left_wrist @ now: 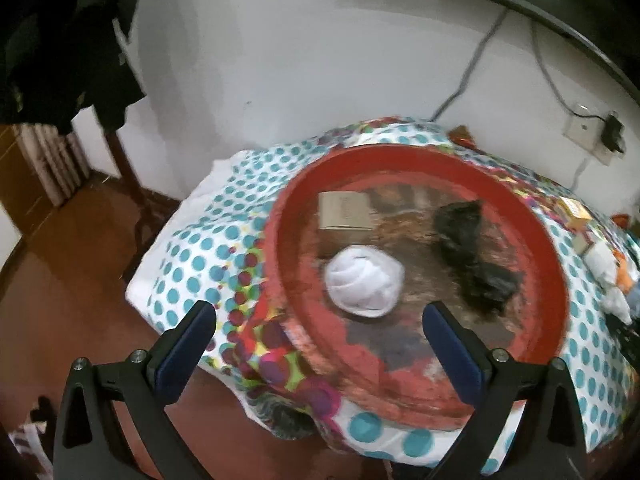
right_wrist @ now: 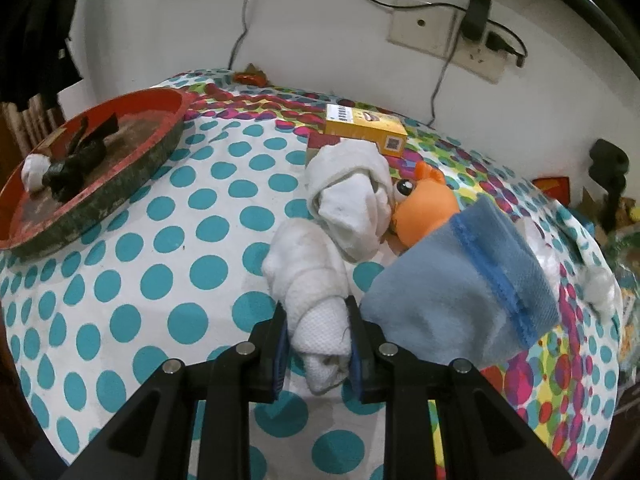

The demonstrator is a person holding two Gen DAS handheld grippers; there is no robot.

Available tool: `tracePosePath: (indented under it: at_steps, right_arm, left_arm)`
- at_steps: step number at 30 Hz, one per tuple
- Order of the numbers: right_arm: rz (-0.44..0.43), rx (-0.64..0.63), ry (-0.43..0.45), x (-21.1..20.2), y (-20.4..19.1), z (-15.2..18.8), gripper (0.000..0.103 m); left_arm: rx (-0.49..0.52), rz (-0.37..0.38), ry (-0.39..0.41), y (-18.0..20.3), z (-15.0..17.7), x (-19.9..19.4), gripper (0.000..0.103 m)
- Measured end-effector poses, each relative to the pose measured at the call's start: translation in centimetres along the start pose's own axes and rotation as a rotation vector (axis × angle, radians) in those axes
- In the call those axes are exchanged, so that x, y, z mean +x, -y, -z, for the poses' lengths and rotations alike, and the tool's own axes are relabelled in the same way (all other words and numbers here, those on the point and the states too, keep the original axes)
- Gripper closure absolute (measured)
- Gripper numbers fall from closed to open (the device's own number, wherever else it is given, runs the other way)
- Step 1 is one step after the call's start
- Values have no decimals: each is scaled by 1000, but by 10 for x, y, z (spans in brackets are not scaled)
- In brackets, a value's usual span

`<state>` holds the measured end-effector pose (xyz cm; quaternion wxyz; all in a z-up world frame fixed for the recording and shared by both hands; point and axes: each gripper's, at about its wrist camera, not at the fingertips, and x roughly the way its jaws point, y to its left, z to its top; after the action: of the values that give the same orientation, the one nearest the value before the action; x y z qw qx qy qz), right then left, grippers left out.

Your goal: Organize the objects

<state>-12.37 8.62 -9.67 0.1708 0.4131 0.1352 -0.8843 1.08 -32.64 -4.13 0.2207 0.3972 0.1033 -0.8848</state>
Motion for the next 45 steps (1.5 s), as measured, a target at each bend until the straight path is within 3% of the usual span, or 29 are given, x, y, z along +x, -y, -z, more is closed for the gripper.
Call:
tracePosePath:
  at_steps: [4,7,26,36,45]
  right_arm:
    - [27,17,-2,-5,-7,0,79]
    - [30,16,5,-11,-16,-3,79]
    - [-110,-34,66,-44,-91,-61,79]
    - [-165,-103,57,-33,-147,-89,79]
    - [-143,-110,24,-6,-178,-107,79]
  left_arm:
    - [-50,-10,-42,-14,2,11,0]
    - [-43,-36,-28,-18,2,10,0]
    - [-82,-47,-41,-35,1,12,0]
    - [-135,-79,-45,-52,0,15,0]
    - [-214,-143,-60,-73,1,20,0]
